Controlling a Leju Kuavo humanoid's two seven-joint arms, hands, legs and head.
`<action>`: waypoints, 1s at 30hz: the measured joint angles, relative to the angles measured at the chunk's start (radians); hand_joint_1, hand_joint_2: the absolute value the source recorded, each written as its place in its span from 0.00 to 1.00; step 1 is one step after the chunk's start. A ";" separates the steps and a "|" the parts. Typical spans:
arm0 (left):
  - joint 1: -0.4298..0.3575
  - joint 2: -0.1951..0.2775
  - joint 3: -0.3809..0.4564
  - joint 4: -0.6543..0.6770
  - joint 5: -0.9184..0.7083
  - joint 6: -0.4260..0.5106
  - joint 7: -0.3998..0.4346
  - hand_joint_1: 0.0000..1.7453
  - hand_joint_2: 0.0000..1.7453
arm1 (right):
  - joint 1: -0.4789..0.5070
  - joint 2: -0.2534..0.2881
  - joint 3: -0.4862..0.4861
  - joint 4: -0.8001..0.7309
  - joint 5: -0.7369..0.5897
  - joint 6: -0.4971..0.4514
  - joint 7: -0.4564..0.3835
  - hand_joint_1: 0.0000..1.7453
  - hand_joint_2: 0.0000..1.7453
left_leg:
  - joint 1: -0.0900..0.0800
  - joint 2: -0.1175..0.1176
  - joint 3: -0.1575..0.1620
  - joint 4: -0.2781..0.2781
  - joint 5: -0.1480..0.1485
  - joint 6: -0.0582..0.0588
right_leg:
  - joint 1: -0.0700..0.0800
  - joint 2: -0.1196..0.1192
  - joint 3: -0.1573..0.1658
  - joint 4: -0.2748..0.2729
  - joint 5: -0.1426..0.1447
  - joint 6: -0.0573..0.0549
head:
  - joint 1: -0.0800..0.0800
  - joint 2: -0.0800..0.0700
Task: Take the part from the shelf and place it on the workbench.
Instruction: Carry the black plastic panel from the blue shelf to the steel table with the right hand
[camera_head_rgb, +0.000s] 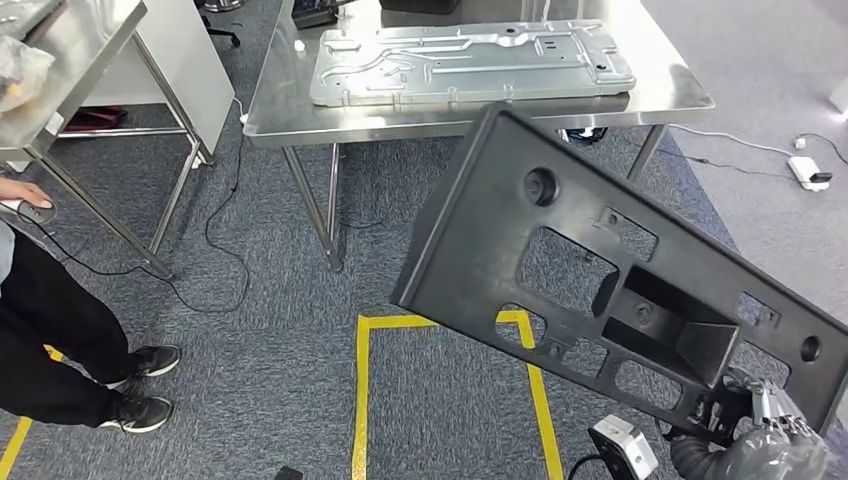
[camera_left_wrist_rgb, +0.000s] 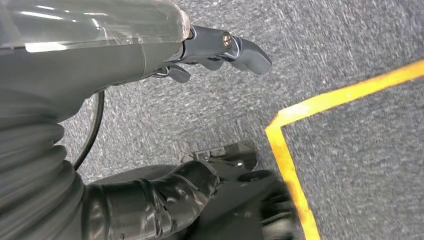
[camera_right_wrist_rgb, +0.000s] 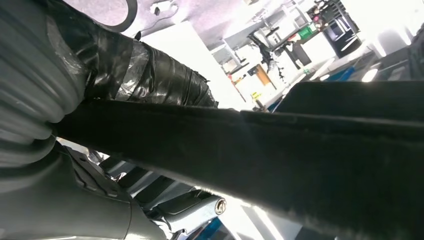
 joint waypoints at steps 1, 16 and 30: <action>0.001 0.000 0.001 0.000 -0.001 0.000 0.000 0.00 1.00 | -0.001 -0.001 0.003 0.000 0.002 0.000 0.000 0.98 1.00 | 0.000 0.000 -0.026 0.036 0.001 0.002 | 0.003 0.001 0.003 0.000 -0.002 -0.003 | 0.000 0.000; -0.005 0.003 0.005 0.000 -0.013 -0.006 0.002 0.00 1.00 | -0.024 -0.016 0.027 -0.011 0.019 0.000 0.000 0.98 1.00 | -0.012 -0.001 0.090 -0.269 0.162 0.058 | 0.001 0.001 -0.109 0.248 -0.130 0.053 | -0.003 0.000; -0.010 0.001 0.005 0.000 -0.025 -0.009 0.005 0.00 1.00 | -0.056 -0.024 0.042 -0.007 0.035 0.000 0.000 0.98 1.00 | -0.010 -0.003 0.005 -0.042 0.025 -0.001 | -0.002 -0.001 0.009 -0.019 0.010 -0.001 | -0.005 0.000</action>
